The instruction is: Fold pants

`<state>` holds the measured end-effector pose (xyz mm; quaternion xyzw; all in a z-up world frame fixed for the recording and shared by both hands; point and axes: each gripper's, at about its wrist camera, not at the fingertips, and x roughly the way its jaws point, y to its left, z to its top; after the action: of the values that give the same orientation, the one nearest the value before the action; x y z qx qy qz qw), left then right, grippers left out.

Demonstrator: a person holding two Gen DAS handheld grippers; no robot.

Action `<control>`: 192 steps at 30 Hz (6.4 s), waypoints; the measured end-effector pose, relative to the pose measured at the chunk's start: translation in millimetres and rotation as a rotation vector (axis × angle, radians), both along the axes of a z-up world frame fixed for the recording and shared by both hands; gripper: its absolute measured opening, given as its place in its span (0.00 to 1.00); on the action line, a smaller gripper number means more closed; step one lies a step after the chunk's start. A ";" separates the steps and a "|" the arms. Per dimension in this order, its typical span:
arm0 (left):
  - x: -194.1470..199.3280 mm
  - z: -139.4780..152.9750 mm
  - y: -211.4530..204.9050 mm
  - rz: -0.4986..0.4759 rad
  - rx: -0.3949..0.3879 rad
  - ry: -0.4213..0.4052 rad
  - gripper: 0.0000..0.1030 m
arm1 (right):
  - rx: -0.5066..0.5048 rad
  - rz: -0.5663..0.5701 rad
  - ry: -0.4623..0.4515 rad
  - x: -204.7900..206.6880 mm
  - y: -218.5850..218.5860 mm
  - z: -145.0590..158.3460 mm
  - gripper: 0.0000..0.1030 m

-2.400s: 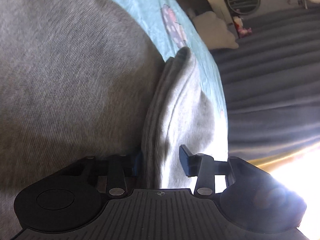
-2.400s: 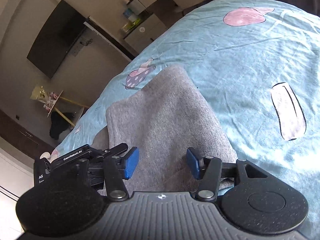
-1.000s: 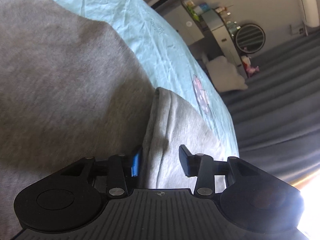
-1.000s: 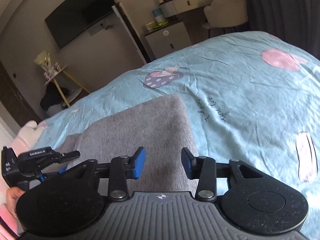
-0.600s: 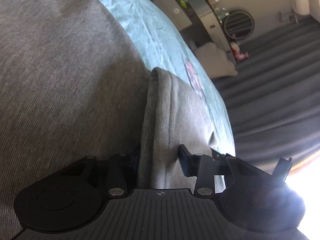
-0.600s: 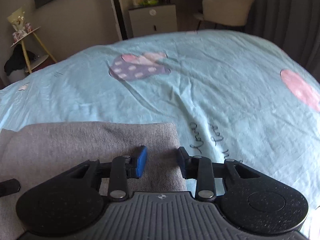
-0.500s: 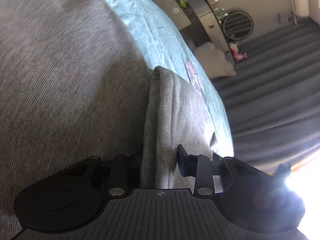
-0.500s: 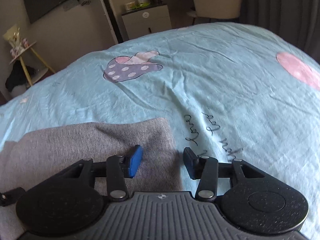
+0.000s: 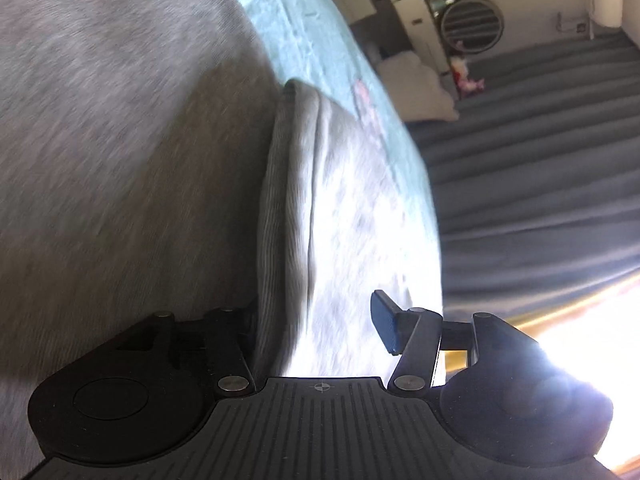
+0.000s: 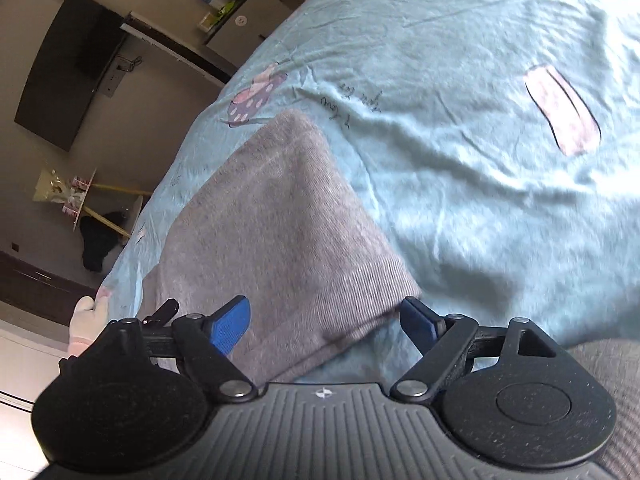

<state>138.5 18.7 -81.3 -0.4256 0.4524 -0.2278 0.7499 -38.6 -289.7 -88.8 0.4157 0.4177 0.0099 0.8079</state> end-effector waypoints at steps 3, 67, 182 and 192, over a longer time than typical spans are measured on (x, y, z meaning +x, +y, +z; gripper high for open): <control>-4.2 0.3 -1.8 0.021 0.031 0.000 0.45 | 0.045 -0.007 -0.031 0.7 7.0 -0.9 0.80; 18.2 11.5 20.0 0.156 0.175 -0.096 0.21 | -0.716 0.052 -0.337 68.7 70.7 12.1 0.53; -170.8 28.9 297.3 0.999 0.202 -0.155 0.41 | -0.632 0.245 -0.189 76.5 93.2 1.9 0.94; -149.6 156.9 147.6 0.663 0.579 -0.560 0.40 | -0.600 0.210 -0.258 65.3 87.0 12.6 0.94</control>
<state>-11.1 166.2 75.6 -0.2439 0.1199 0.0513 0.9610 26.7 -202.7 -76.2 0.1095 0.3368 0.0224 0.9349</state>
